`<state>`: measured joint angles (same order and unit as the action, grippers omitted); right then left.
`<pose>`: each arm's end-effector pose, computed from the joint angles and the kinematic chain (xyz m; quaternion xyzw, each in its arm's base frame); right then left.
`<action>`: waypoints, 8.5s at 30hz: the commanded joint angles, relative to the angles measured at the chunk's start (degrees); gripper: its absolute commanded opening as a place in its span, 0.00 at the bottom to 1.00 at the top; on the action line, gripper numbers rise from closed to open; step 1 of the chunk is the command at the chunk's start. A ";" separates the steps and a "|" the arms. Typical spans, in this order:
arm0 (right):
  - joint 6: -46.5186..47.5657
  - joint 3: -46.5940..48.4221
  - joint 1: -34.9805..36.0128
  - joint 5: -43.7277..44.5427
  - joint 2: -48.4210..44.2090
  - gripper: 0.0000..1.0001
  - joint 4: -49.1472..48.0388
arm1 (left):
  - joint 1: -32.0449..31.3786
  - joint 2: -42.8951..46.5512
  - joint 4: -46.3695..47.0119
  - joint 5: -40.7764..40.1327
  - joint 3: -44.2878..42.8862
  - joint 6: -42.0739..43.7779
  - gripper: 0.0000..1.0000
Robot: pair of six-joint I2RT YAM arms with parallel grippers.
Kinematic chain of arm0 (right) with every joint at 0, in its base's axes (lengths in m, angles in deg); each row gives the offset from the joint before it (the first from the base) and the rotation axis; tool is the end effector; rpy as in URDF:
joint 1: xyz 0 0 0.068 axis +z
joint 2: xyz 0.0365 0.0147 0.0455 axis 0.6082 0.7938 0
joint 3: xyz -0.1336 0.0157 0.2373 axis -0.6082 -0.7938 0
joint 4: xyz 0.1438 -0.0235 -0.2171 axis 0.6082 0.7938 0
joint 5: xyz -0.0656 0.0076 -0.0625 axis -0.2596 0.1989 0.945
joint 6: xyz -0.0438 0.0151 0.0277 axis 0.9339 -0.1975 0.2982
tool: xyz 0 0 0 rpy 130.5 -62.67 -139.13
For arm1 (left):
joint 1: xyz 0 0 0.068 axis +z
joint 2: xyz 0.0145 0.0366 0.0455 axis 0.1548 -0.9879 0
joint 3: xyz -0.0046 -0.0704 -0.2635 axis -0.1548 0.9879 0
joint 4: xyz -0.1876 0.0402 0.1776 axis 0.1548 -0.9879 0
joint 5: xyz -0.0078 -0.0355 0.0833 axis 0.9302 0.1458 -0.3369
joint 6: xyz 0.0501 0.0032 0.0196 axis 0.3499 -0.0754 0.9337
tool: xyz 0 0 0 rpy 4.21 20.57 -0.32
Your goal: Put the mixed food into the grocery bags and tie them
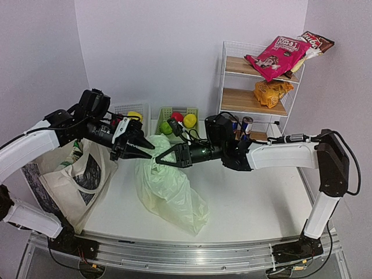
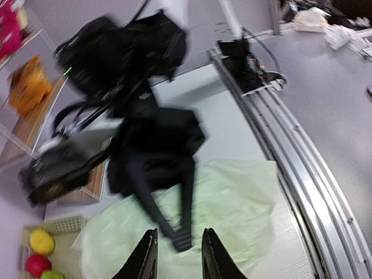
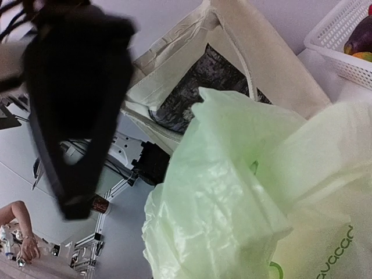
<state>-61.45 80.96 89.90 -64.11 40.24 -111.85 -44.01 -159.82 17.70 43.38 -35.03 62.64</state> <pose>0.2406 0.3503 0.2738 -0.3460 0.6603 0.6037 0.2826 0.2041 -0.1772 0.3542 0.7033 0.4413 -0.3119 0.4619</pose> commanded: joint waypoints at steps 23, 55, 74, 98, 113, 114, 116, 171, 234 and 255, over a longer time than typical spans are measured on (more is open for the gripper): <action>-3.82 2.30 0.30 -3.14 -3.55 0.00 0.01 | -1.81 -1.56 7.44 -12.92 8.94 -6.69 0.24; -1.67 3.21 0.50 1.16 -0.31 0.00 1.26 | -1.72 -0.86 5.61 -2.04 6.46 -11.28 0.00; 20.59 6.00 0.86 9.88 -13.72 0.81 33.33 | -1.64 3.12 3.29 -9.85 14.21 5.82 0.00; 77.85 15.18 0.89 20.57 2.70 0.59 18.64 | -1.64 4.90 1.70 -14.05 16.31 18.28 0.00; 83.37 18.14 2.06 16.10 5.21 0.54 16.82 | -1.63 4.23 1.24 -12.48 15.38 17.36 0.00; 83.95 18.80 2.17 15.97 5.82 0.53 17.22 | -1.63 4.18 1.22 -12.45 15.26 17.30 0.00; 84.90 19.76 2.48 15.93 6.83 0.52 18.03 | -1.66 4.08 1.22 -12.38 15.05 17.10 0.00; 47.56 -26.93 0.82 59.55 -27.54 0.00 29.52 | 6.78 10.61 -9.22 -7.26 3.97 -25.09 0.00; 45.86 -19.88 1.02 56.93 -24.55 0.00 37.80 | -0.51 -11.19 -0.22 -4.83 -8.36 -22.96 0.00; 33.66 -31.59 -0.27 57.23 -28.01 0.00 43.10 | 14.47 -7.59 -7.48 -6.50 2.08 -11.14 0.00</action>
<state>-24.56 51.22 90.52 -8.72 11.86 -78.57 -32.46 -170.87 12.32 39.89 -34.82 43.76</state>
